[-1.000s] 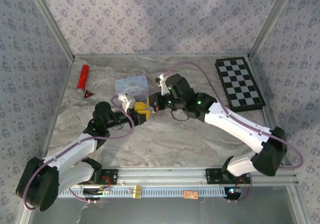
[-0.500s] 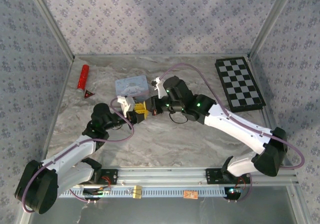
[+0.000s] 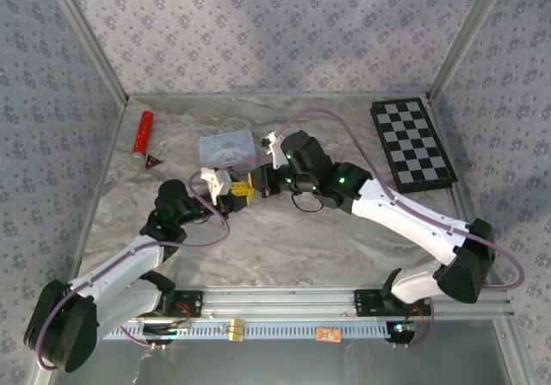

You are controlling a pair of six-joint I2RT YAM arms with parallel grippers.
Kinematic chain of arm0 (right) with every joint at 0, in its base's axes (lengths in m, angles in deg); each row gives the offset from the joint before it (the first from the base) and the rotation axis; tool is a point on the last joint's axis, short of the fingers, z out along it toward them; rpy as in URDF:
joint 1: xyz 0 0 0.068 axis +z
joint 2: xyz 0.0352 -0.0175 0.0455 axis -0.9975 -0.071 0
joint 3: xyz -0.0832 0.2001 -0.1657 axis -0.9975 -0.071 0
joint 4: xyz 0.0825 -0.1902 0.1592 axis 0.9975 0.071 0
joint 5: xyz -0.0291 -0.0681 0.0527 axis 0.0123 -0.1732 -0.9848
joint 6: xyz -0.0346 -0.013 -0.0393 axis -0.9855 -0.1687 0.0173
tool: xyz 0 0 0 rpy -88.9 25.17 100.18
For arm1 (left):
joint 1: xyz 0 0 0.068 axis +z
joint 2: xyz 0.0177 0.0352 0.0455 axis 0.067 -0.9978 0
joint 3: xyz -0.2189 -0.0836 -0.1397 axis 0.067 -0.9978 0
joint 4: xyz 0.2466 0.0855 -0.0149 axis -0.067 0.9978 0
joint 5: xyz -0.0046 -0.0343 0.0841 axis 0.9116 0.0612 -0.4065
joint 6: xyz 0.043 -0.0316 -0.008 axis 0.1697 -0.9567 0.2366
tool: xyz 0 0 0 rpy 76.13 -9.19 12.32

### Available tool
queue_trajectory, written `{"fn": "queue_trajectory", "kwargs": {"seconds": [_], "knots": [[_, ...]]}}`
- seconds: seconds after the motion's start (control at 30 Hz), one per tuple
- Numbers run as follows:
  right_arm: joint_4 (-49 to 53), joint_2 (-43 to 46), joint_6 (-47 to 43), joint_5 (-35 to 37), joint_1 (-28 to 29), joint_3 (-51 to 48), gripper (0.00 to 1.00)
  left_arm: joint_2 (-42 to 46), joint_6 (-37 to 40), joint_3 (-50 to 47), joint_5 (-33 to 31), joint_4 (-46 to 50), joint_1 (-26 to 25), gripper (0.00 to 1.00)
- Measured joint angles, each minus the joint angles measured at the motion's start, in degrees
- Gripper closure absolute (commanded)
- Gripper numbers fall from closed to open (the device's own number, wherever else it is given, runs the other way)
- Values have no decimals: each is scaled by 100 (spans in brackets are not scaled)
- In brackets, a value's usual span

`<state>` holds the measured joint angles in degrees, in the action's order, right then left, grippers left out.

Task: Unlock the padlock with the key

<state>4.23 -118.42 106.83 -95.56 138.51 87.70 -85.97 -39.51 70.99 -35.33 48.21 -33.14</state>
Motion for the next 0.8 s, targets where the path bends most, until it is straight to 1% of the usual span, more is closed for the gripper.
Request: {"fn": "queue_trajectory", "kwargs": {"seconds": [0.1, 0.23, 0.53, 0.67, 0.7, 0.8], "knots": [[0, 0, 0, 0, -31, 0, 100, 2, 17, 0, 0, 2, -7, 91], [0, 4, 2, 7, -48, -4, 100, 2, 39, 0, -4, 7, -9, 90], [42, 37, 7, 13, -151, -46, 100, -2, 122, 4, -96, 72, -9, 100], [61, 37, 11, 42, -188, -85, 100, -48, 199, 92, -247, 271, -52, 100], [72, 37, 28, 59, -203, -90, 96, -83, 240, 142, -317, 363, -85, 100], [109, 37, 122, 149, -260, -103, 72, -184, 411, 365, -597, 704, -225, 100]]}}
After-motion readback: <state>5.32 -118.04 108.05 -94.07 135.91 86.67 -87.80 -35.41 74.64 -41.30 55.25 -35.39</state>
